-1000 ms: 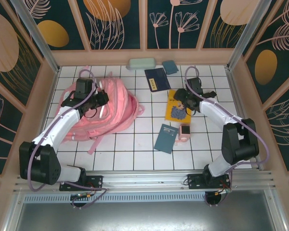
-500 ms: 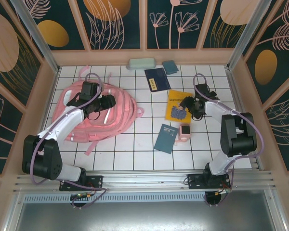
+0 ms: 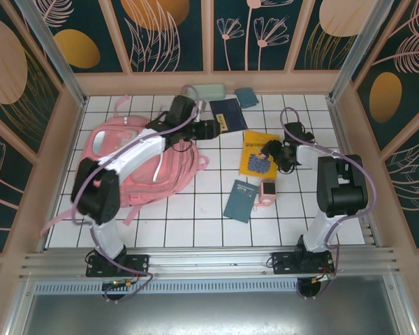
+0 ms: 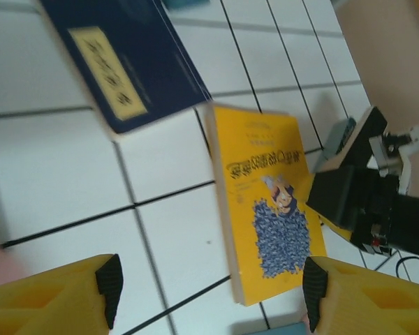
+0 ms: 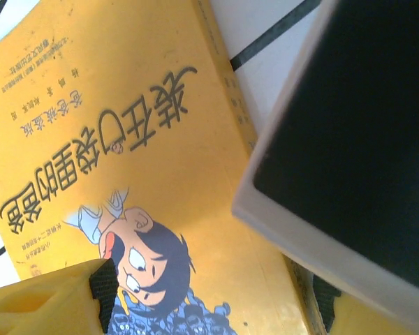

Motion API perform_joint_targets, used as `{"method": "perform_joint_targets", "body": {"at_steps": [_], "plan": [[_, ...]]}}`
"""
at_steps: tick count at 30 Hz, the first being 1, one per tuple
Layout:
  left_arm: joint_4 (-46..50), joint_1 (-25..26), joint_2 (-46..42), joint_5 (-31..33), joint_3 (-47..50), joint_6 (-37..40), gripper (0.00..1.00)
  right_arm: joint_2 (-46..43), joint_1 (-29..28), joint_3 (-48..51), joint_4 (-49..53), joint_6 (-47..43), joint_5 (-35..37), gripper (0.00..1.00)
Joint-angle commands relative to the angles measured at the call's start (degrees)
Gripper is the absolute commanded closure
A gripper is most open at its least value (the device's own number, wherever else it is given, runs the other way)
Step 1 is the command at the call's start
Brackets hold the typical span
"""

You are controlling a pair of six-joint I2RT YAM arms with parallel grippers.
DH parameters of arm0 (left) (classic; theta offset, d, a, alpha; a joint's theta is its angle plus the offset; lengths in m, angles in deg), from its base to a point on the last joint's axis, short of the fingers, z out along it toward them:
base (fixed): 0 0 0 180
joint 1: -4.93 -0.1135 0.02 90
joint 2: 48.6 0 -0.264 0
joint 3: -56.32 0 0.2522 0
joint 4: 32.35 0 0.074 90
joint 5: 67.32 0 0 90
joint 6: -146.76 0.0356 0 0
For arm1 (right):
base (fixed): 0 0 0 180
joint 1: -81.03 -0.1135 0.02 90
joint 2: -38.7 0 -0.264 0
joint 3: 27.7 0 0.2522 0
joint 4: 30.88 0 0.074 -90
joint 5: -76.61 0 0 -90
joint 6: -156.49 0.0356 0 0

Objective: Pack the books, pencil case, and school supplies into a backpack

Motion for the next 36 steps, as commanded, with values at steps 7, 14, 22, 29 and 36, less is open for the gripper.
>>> {"method": "perform_joint_targets", "body": {"at_steps": [7,14,22,29,36], "plan": [[-11.1,2.2,16.4,-12.5,-6.2,-8.6,0.28,4.1,-0.7,-3.5,-6.3,-0.1,-7.4,0.27],[-15.4,2.8,21.2,-16.0,-7.4,-11.6,0.29,4.6,-0.8,-2.5,-9.5,1.3,-14.0,0.29],[-15.5,3.0,23.6,-16.4,-7.2,-13.1,0.30,6.1,-2.0,-1.8,-13.1,3.5,-20.3,0.29],[-13.2,3.1,21.7,-14.6,-5.7,-11.5,0.31,6.2,-2.5,-2.5,-11.9,3.2,-19.9,0.30],[-3.4,3.1,16.3,-4.1,-6.5,-8.9,0.30,6.3,-2.6,-2.8,-10.2,2.2,-18.2,0.30]]}}
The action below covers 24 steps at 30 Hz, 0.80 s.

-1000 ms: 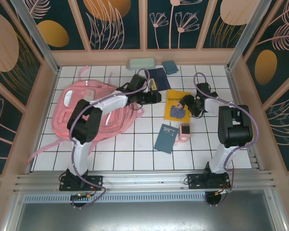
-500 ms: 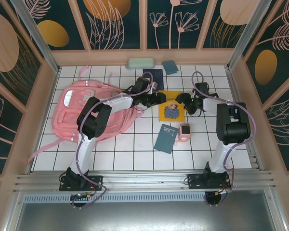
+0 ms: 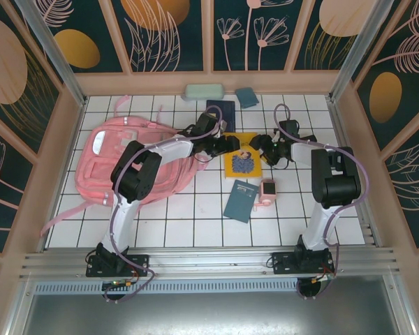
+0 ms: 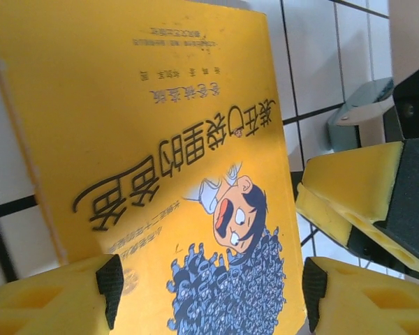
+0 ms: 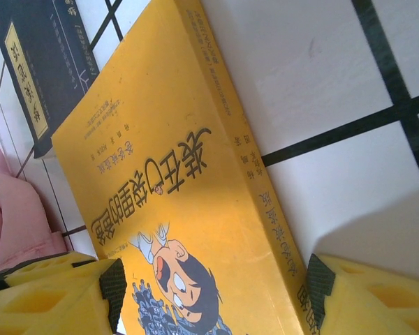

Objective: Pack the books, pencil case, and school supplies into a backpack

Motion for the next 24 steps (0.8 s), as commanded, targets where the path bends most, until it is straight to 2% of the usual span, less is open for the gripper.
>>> {"method": "perform_joint_targets", "body": {"at_steps": [1,5,14,24], "plan": [[6.0,0.2,-4.1,5.7,-0.1,2.0,0.30,0.7,-0.9,-0.8,0.5,-0.6,-1.4,0.30],[6.1,0.1,-4.6,7.2,0.9,2.0,0.30,0.8,-1.2,-1.0,0.8,-0.7,-1.1,0.30],[9.3,0.1,1.1,6.3,-4.0,1.4,0.32,0.7,-1.6,-1.6,0.6,-0.7,-2.3,0.30],[0.1,0.0,2.9,-3.1,-2.9,-4.9,0.35,1.2,-2.0,-1.7,-0.3,-0.3,-4.0,0.30]]}}
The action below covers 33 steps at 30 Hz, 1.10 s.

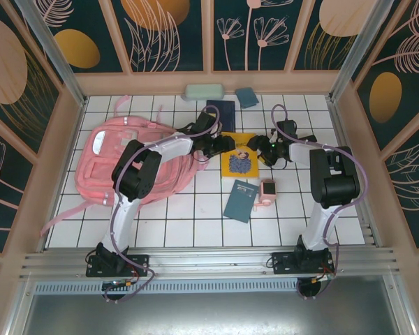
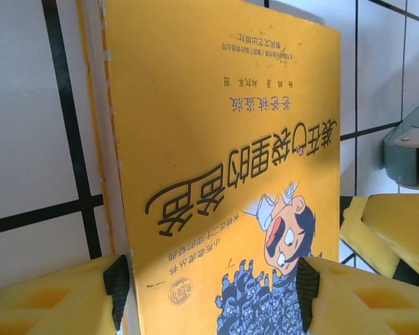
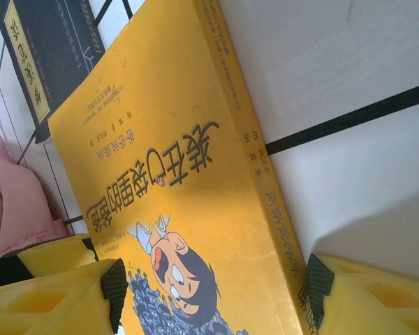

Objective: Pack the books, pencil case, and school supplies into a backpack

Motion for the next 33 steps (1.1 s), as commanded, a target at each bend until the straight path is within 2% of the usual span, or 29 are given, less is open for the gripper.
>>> {"method": "perform_joint_targets", "body": {"at_steps": [1,10,16,24,26,33], "plan": [[-6.8,0.7,0.5,-6.7,0.4,-3.5,0.35,0.8,-0.9,-1.6,-0.5,-0.3,-3.1,0.30],[-11.1,0.7,-2.8,-9.5,1.8,-4.3,0.42,1.2,-1.0,-1.3,-0.6,-0.2,-2.9,0.31],[-15.4,0.7,-2.9,-11.5,4.5,-6.0,0.55,0.5,-0.9,-0.9,-1.0,0.0,-3.4,0.31],[-14.5,0.7,-2.4,-10.3,6.1,-4.5,0.63,-1.5,-0.9,-0.3,-3.8,2.1,-7.2,0.35],[-15.6,0.6,-3.0,-10.6,6.9,-4.5,0.60,-1.9,-0.8,-0.4,-3.3,2.0,-6.9,0.35],[-22.7,0.6,-5.9,-14.8,8.9,-8.2,0.38,-1.2,-0.5,-0.2,-3.5,2.6,-7.3,0.35]]}}
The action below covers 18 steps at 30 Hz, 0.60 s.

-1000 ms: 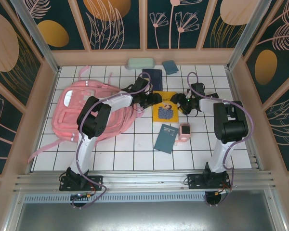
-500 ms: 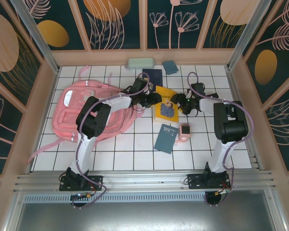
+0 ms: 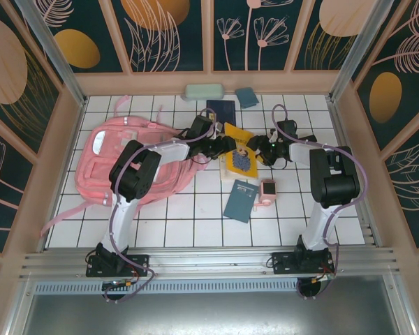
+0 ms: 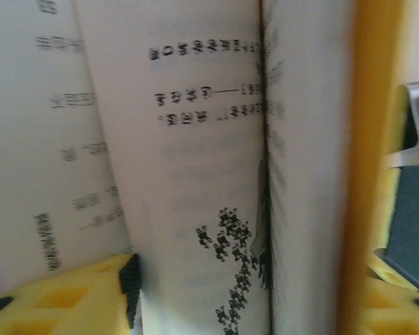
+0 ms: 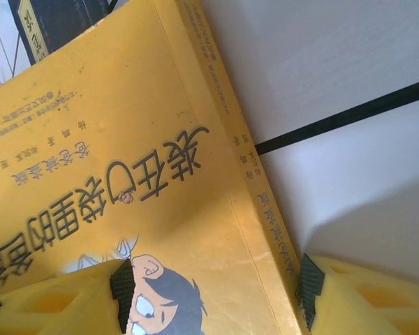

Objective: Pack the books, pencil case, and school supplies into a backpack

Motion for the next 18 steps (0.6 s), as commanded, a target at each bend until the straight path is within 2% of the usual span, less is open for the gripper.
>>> {"method": "perform_joint_targets", "body": {"at_steps": [1,18], "plan": [[-7.1,1.3,-4.8,-5.2,0.8,-2.0,0.37,-1.3,-0.6,-0.2,-2.7,1.0,-4.2,0.35],[-20.6,1.2,-7.6,-8.6,6.6,-10.9,0.35,-0.3,-0.5,-0.5,-2.9,1.4,-4.0,0.36]]}}
